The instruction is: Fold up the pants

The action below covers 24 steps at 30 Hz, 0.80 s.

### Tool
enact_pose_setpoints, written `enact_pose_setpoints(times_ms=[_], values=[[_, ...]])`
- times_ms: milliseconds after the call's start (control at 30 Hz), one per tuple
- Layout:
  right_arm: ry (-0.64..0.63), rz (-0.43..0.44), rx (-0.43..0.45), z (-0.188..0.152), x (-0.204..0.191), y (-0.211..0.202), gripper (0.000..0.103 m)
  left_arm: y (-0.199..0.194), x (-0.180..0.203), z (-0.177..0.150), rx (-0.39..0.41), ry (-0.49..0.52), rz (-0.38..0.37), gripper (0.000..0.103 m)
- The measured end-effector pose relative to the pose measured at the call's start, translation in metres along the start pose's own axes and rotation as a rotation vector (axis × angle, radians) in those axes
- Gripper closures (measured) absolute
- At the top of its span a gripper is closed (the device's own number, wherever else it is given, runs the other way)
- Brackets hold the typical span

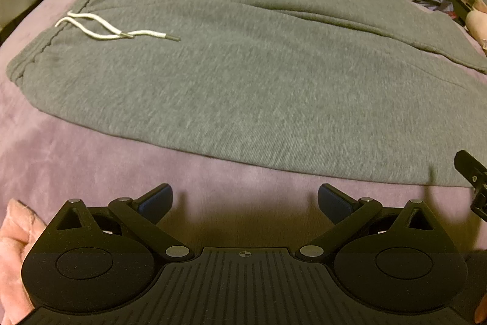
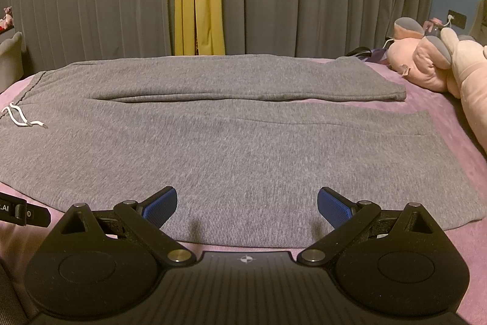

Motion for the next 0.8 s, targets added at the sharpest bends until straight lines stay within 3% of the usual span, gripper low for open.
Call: enact_pose_setpoints(times_ms=[800], values=[[-0.001,0.001,-0.001,-0.0006,0.0002,0.0003,0.004,0.0011,-0.0001,-0.0013,-0.001,-0.002,-0.002,0.0]])
Point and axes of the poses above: each gripper's, at about its wrist camera, not at the fingertips, and y roughly the way its jaws point, x to its right, z to its top, the point moved 4 cm from there along y, roughly the way its jaws point, and after that the axes turned 11 degrees about -y, right-handed, at the moved point
